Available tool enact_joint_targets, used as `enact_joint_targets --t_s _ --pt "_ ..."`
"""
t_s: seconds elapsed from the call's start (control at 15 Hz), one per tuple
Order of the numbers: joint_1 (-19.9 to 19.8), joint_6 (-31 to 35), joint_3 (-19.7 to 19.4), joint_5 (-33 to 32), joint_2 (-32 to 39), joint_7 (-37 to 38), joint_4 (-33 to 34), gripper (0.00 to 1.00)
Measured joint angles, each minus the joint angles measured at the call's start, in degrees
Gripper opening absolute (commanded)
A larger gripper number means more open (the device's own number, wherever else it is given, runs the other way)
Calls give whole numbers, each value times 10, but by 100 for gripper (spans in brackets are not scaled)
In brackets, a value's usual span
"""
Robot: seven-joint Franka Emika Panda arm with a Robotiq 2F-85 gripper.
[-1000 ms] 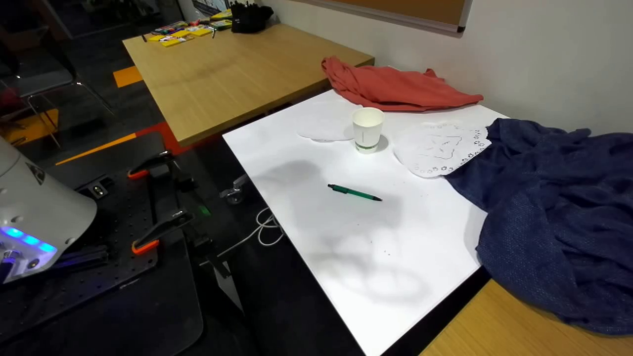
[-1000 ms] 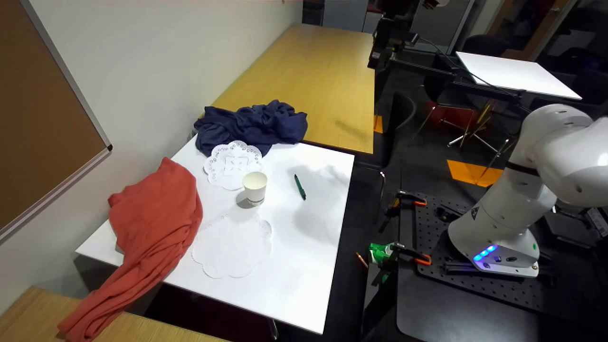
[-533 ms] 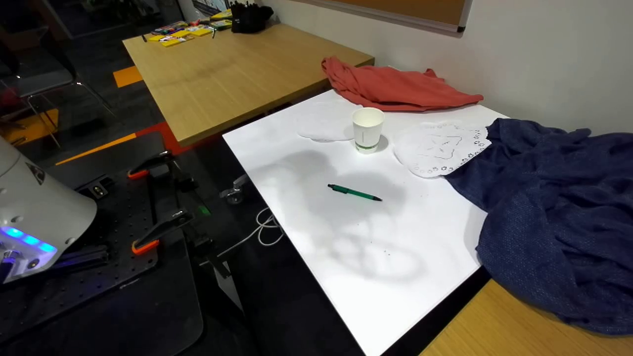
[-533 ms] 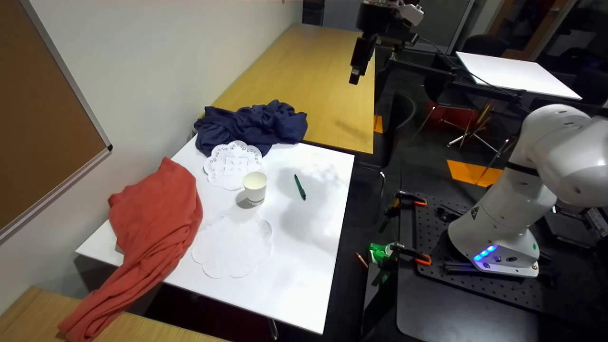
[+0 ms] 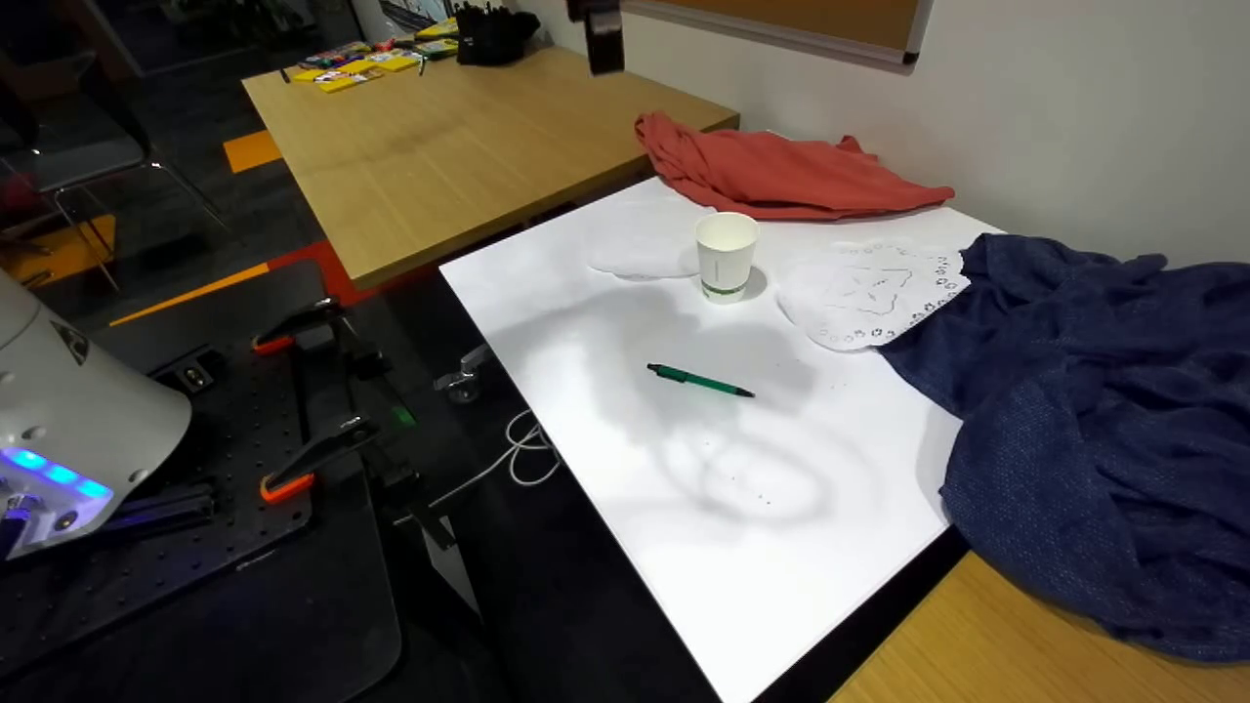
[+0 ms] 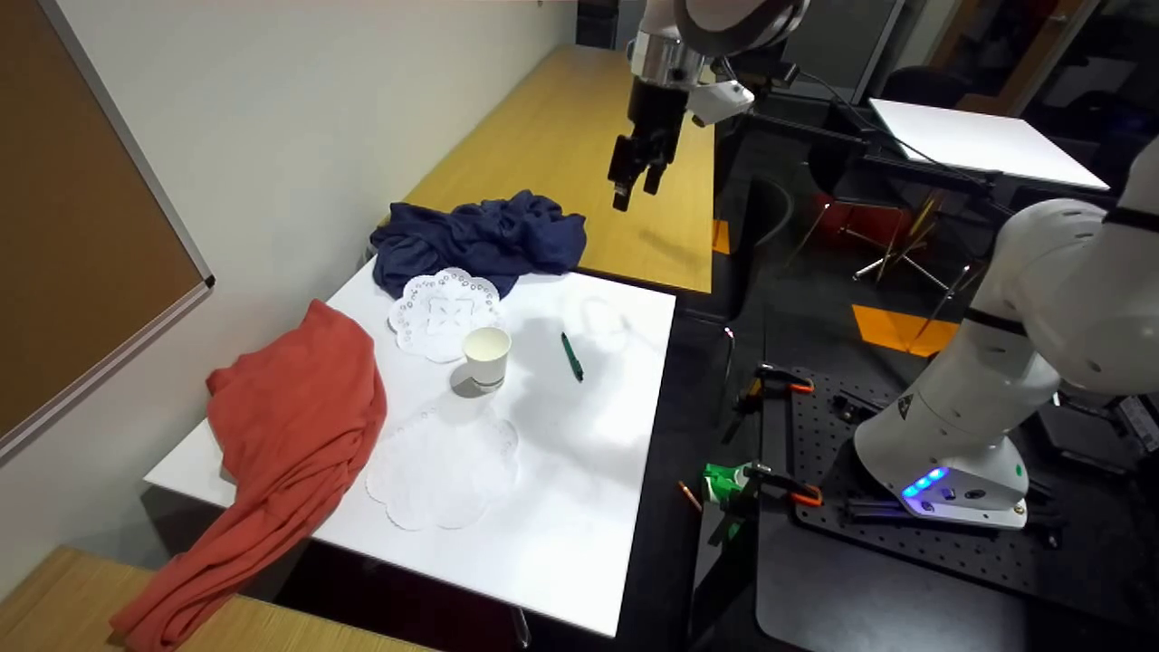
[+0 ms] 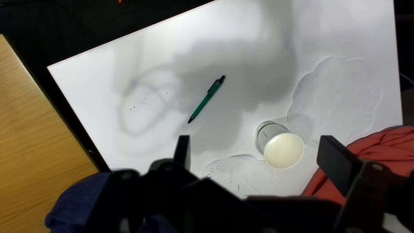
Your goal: Put the pen inside the white coffee cup
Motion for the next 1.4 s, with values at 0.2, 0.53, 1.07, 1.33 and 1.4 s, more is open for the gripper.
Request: enact_joint_targets --t_s 0.2,0.53,1.07,1.33,1.4 --pt "-3 49 4 24 61 26 1 100" --pt "-7 124 14 86 158 49 13 100" --pt "-7 254 24 87 306 176 56 100" --pt "-6 272 25 88 371 215 90 100" --pt "-6 272 25 89 385 222 99 100"
